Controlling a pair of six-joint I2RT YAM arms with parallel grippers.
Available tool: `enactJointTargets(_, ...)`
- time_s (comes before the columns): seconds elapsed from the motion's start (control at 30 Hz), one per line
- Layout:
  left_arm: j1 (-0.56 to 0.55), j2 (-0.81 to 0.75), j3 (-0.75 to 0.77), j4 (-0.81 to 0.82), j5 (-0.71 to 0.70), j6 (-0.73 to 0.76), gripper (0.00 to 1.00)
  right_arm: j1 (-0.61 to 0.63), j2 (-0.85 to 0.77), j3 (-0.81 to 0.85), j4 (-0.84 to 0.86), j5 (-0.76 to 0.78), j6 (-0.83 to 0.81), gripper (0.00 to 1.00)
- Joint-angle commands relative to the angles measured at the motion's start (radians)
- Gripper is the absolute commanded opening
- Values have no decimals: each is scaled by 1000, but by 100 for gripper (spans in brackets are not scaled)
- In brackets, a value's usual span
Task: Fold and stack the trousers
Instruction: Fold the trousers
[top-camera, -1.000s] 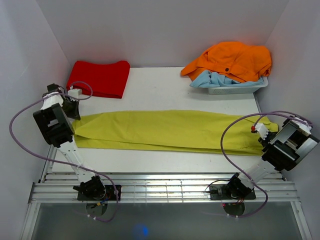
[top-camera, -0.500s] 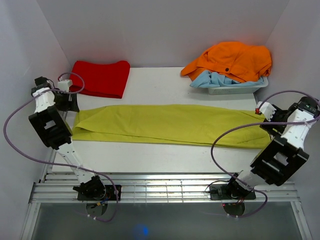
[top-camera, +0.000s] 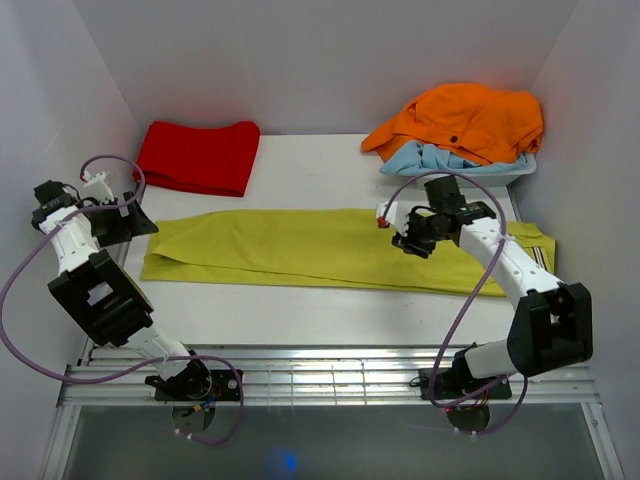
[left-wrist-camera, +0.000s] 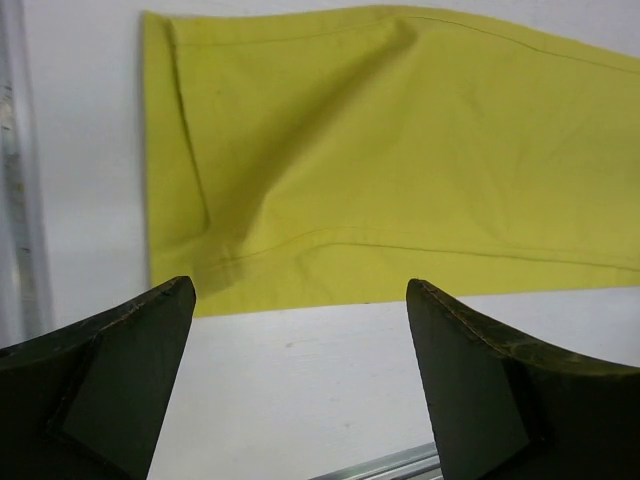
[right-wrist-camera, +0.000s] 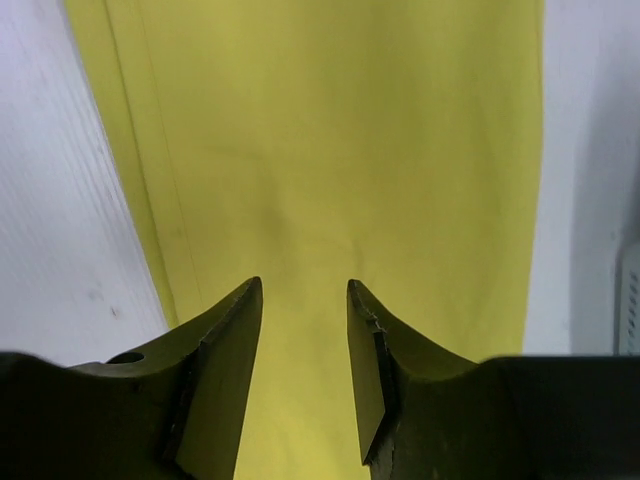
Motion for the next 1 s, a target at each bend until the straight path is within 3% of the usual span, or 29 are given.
enactJointTargets(0.0, -1, -121, -101, 93, 103, -142, 98, 167, 78, 40, 185, 68, 260, 45)
enactJointTargets(0.17, 11, -70, -113, 82, 106, -251, 97, 320, 218, 105, 240, 139, 364, 44)
enactJointTargets(0.33, 35, -87, -211, 163, 162, -366, 94, 370, 258, 104, 274, 125, 413, 45)
enactJointTargets(0.47, 47, -93, -302, 249, 133, -469, 92, 425, 270, 111, 309, 130, 440, 56)
enactJointTargets(0.57, 65, -66, -320, 297, 143, -521, 86, 462, 305, 143, 349, 133, 450, 61)
enactJointTargets(0.7, 70, -15, -339, 341, 127, -596, 82, 477, 385, 248, 320, 112, 452, 60)
enactJointTargets(0.97, 114, 40, -377, 366, 102, -661, 84, 480, 423, 259, 322, 102, 452, 59)
